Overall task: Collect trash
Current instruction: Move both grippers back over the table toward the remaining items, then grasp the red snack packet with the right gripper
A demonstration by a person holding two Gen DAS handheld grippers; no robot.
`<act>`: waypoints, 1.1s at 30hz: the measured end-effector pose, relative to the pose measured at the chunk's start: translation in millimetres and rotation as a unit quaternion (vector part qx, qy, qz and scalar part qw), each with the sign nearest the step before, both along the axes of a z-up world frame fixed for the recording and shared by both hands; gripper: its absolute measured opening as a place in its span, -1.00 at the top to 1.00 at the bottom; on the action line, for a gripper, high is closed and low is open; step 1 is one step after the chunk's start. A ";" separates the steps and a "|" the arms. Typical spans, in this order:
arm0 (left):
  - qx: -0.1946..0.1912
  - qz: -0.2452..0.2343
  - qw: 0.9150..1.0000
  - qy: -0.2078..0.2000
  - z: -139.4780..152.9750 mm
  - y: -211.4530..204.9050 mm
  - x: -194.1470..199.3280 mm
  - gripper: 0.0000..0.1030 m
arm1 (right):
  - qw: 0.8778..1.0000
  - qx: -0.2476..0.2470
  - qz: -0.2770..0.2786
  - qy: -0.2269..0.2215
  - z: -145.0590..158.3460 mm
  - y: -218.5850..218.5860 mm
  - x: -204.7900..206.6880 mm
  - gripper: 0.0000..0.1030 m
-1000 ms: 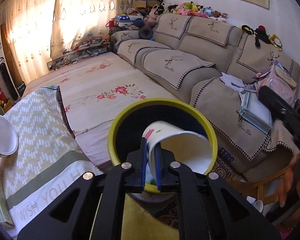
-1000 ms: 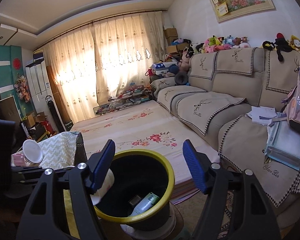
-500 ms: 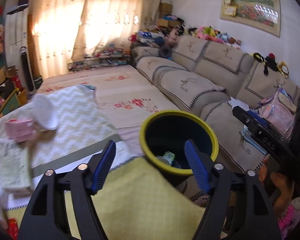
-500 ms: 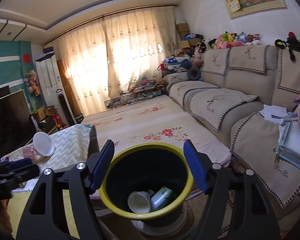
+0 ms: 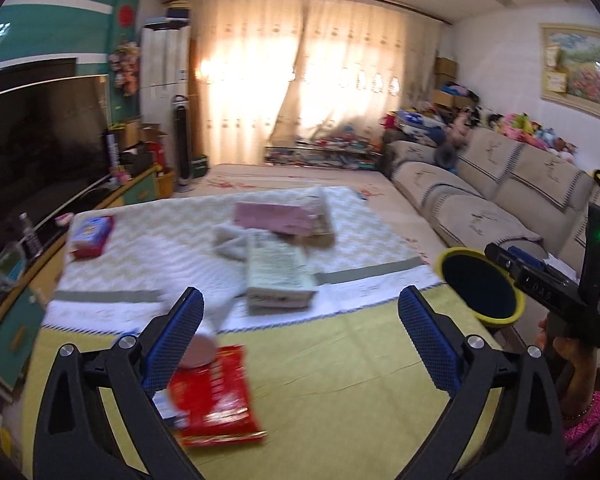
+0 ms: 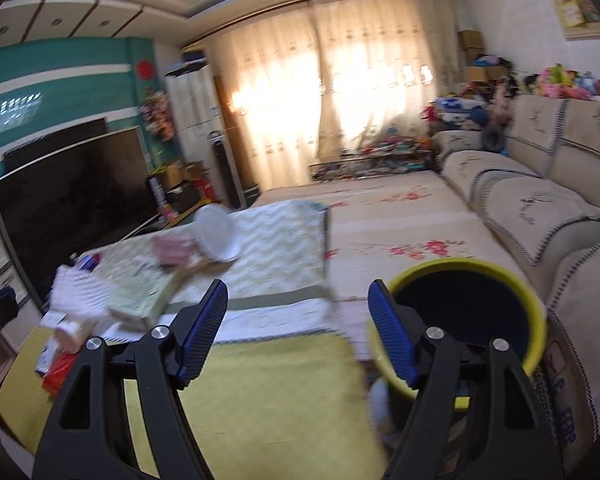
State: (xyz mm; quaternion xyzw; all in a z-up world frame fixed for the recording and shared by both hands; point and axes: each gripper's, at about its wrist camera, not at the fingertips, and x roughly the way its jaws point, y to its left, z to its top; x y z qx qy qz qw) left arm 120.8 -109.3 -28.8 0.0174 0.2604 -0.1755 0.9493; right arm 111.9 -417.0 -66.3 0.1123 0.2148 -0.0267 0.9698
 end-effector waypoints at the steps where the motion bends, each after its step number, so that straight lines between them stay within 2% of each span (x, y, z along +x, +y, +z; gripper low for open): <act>1: -0.001 0.015 1.000 -0.003 1.3 16.4 -3.4 -0.87 | 1.000 0.000 0.014 0.003 -0.7 10.6 3.1 -0.34; 7: -0.004 0.079 0.997 -0.020 4.5 80.5 -23.0 -0.87 | 0.993 0.006 0.116 0.023 -5.7 82.8 11.5 -0.34; 12: -0.009 0.111 0.993 -0.027 4.6 114.4 -33.7 -0.87 | 0.977 -0.007 0.211 0.036 -10.6 155.9 0.2 -0.34; 17: -0.016 0.120 0.992 -0.027 3.5 127.0 -37.4 -0.87 | 0.961 -0.018 0.269 0.052 -17.2 203.7 -7.5 -0.34; 26: -0.012 0.130 0.991 -0.025 -0.1 129.8 -36.2 -0.87 | 0.953 -0.019 0.285 0.103 -39.2 250.2 4.3 -0.34; 33: -0.016 0.130 0.991 -0.018 -5.4 130.2 -32.6 -0.87 | 0.952 -0.023 0.270 0.141 -46.8 266.7 18.5 -0.34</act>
